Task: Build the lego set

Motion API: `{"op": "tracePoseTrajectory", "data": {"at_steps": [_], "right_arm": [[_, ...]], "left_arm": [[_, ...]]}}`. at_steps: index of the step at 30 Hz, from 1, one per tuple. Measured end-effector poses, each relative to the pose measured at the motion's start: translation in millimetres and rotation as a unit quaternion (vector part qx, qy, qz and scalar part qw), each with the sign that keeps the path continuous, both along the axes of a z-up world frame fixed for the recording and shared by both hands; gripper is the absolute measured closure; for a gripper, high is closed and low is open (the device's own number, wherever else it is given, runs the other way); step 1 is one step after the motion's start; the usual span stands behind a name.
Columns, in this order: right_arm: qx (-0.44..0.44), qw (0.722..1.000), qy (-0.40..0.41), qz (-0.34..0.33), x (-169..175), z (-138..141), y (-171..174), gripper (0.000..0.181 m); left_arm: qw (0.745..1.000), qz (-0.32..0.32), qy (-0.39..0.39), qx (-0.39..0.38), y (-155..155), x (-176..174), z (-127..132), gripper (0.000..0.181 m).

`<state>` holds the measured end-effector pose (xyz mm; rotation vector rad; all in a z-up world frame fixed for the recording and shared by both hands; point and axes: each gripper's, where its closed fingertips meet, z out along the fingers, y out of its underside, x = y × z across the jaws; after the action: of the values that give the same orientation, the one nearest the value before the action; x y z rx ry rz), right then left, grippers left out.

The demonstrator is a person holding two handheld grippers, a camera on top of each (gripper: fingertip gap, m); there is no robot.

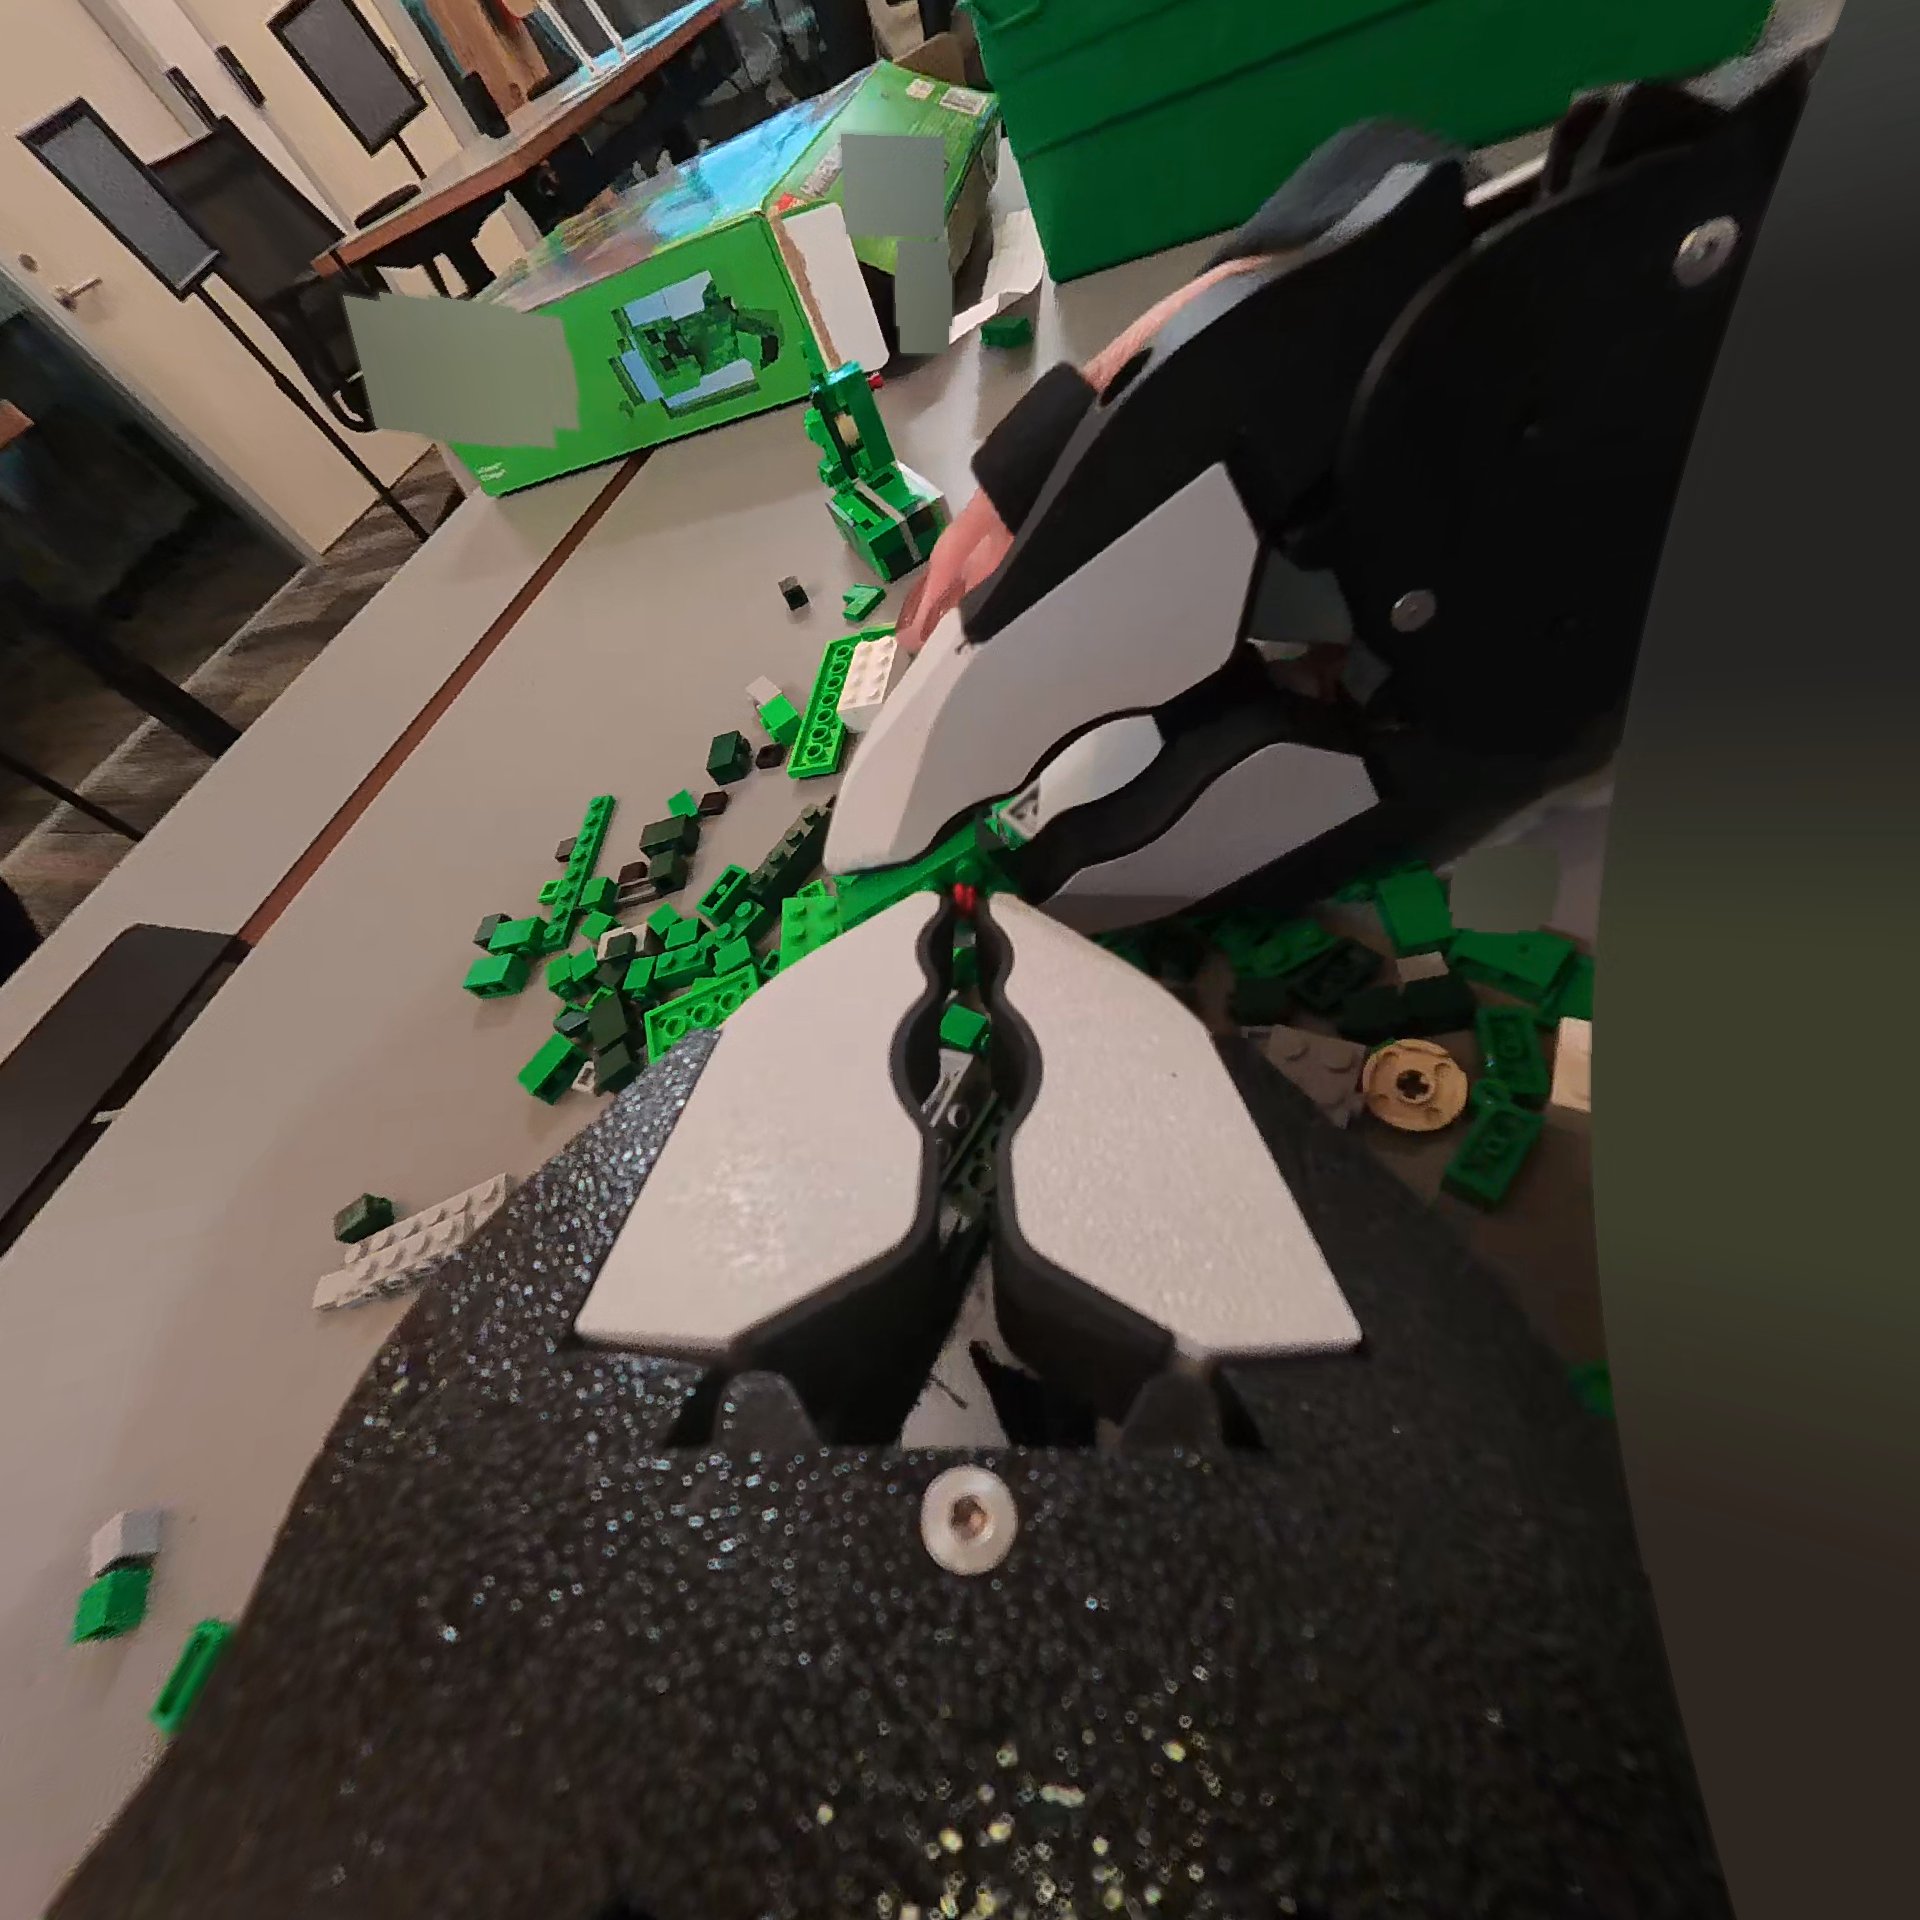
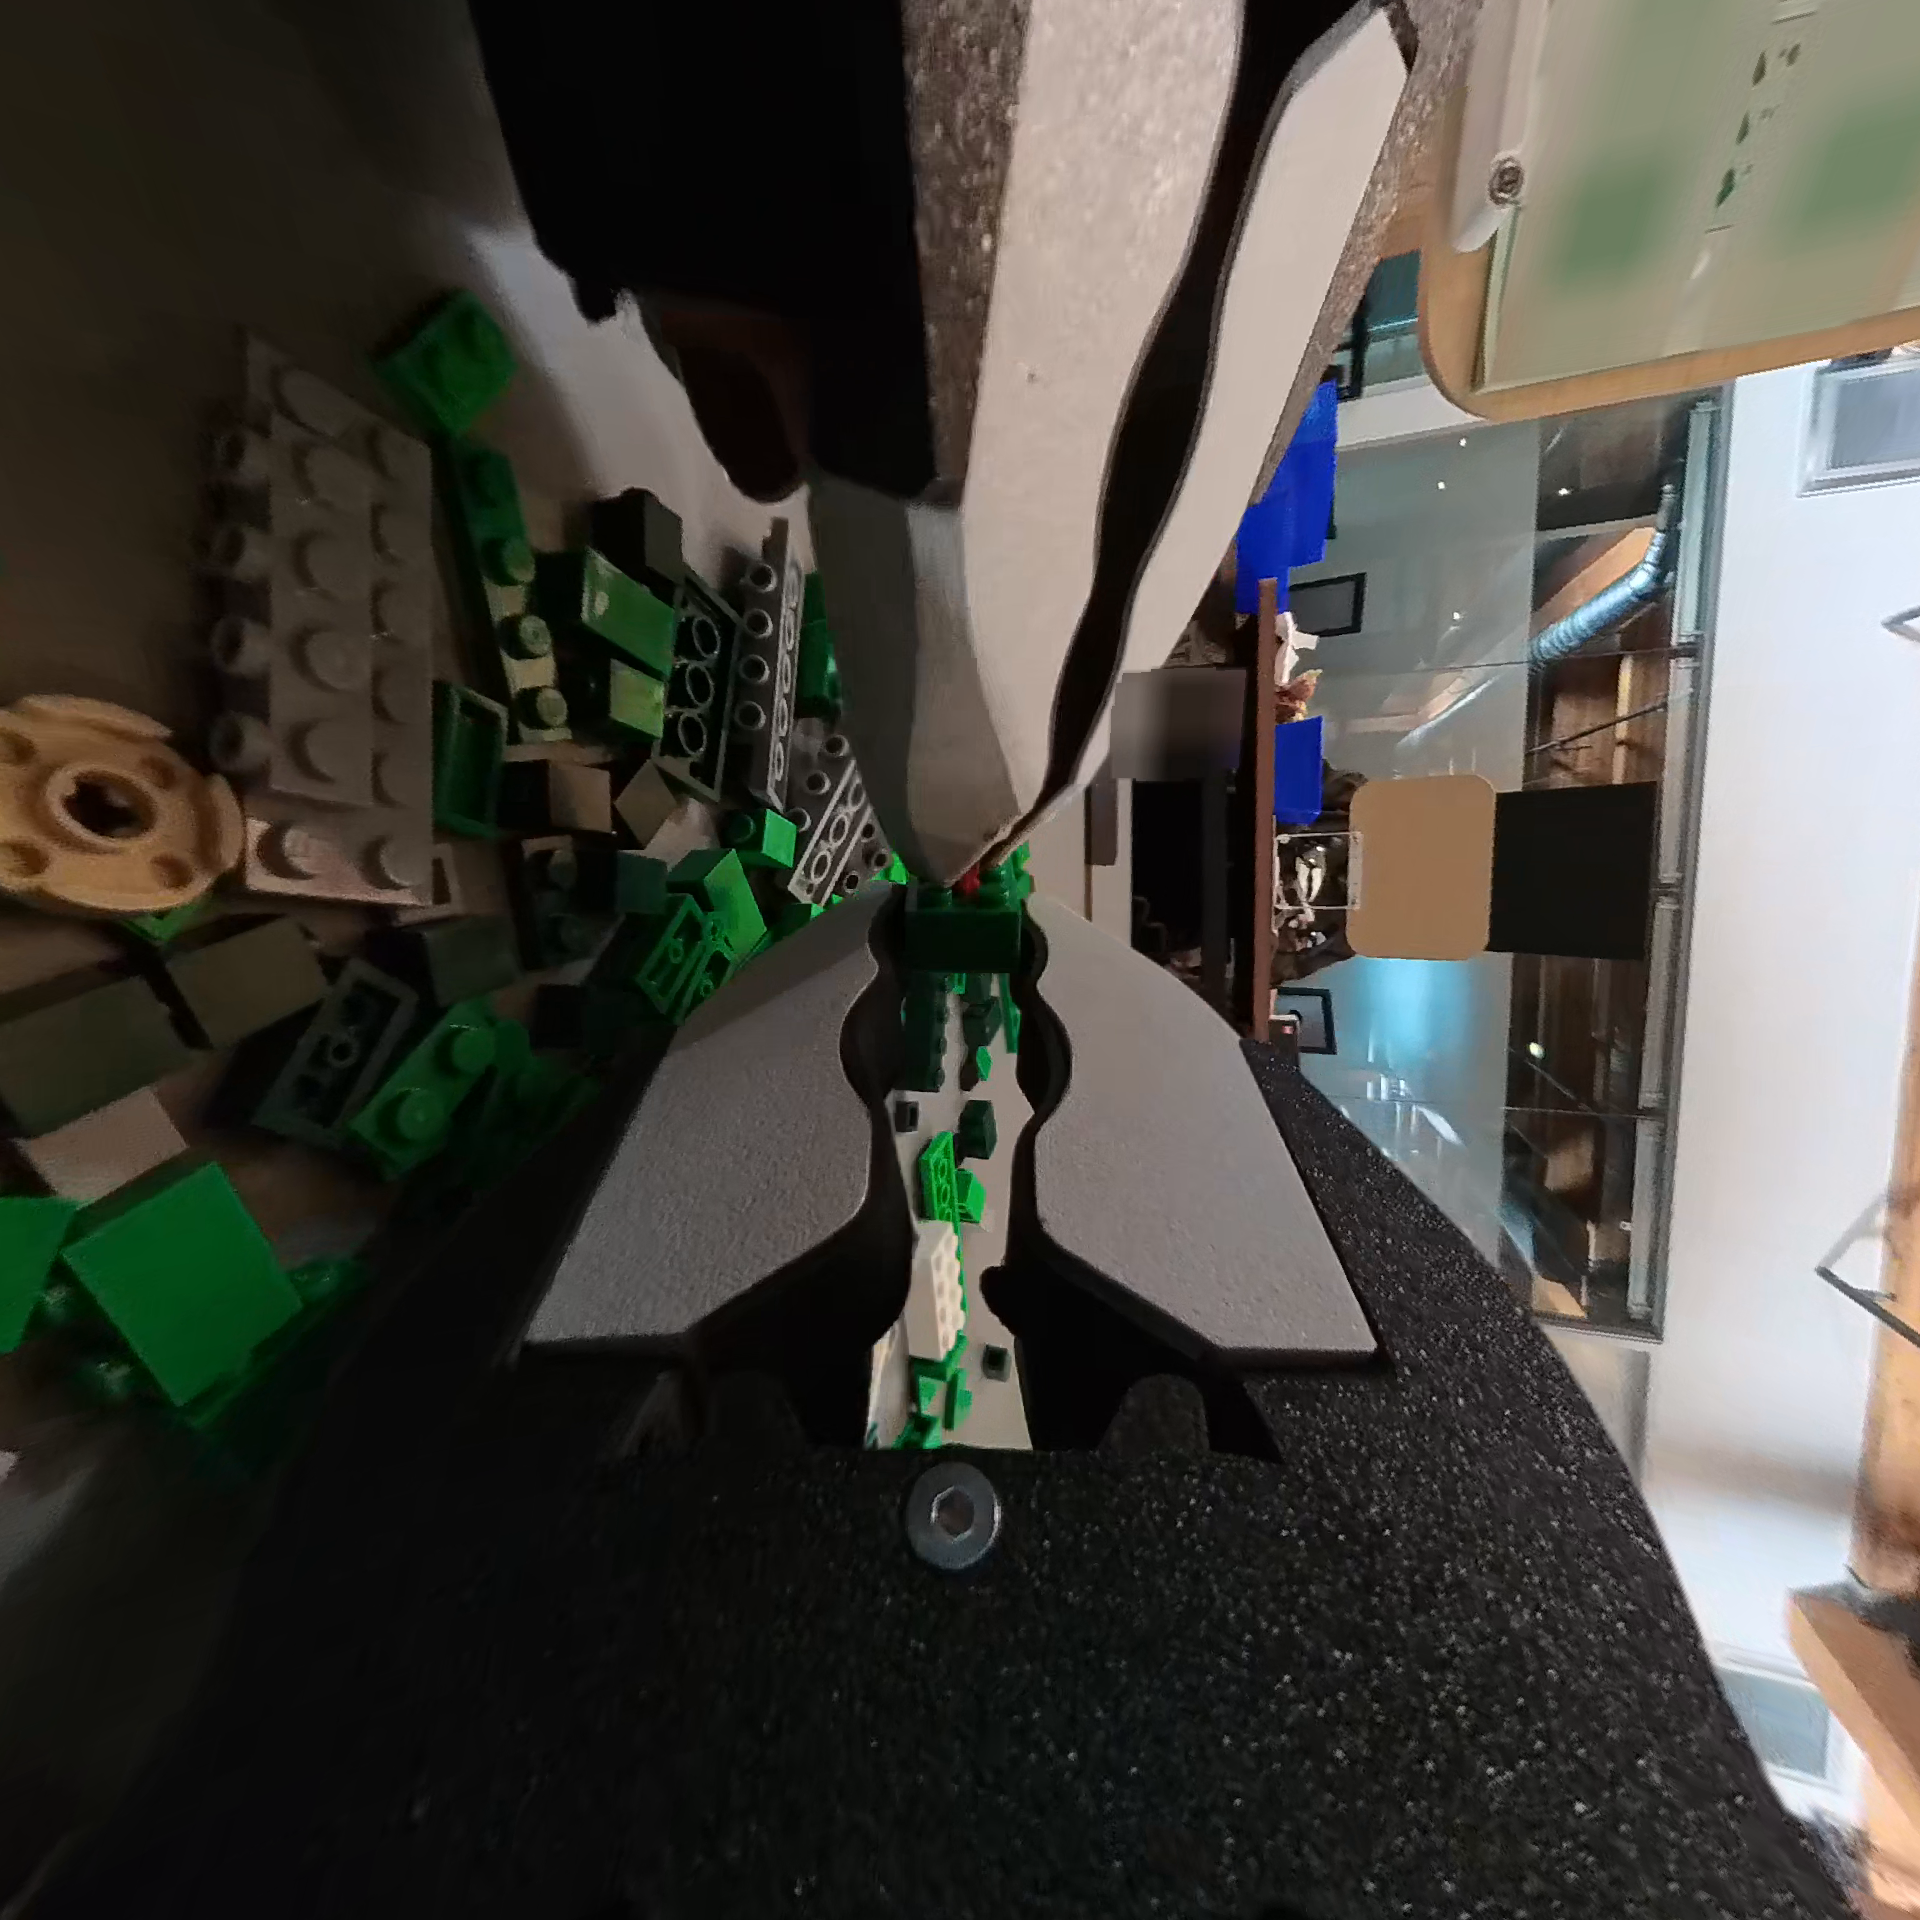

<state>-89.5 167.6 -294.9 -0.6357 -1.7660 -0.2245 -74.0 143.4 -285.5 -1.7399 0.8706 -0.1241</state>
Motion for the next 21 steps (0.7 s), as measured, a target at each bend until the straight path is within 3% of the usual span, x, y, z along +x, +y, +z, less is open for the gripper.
{"op": "tracePoseTrajectory", "data": {"at_steps": [6, 11, 14, 16, 21], "right_arm": [[-0.045, 0.998, 0.031, 0.023, -4, 9, -14, 0.163], [-0.024, 1.0, 0.009, -0.01, -4, 3, -7, 0.144], [-0.04, 0.999, 0.02, -0.013, -5, 5, -6, 0.149], [-0.034, 0.999, 0.025, -0.012, -4, 7, -6, 0.161], [-0.038, 0.999, 0.018, -0.01, -3, 5, -6, 0.163]], "left_arm": [[1.0, -0.001, 0.025, 0.012, 0, 1, 4, 0.179], [1.0, 0.011, 0.003, -0.002, 0, -6, 8, 0.179], [1.0, 0.001, -0.022, -0.021, -1, -2, 7, 0.179], [0.999, -0.006, -0.025, -0.026, -3, 0, 7, 0.179], [0.999, -0.011, -0.025, -0.04, -4, 0, 5, 0.179]]}}
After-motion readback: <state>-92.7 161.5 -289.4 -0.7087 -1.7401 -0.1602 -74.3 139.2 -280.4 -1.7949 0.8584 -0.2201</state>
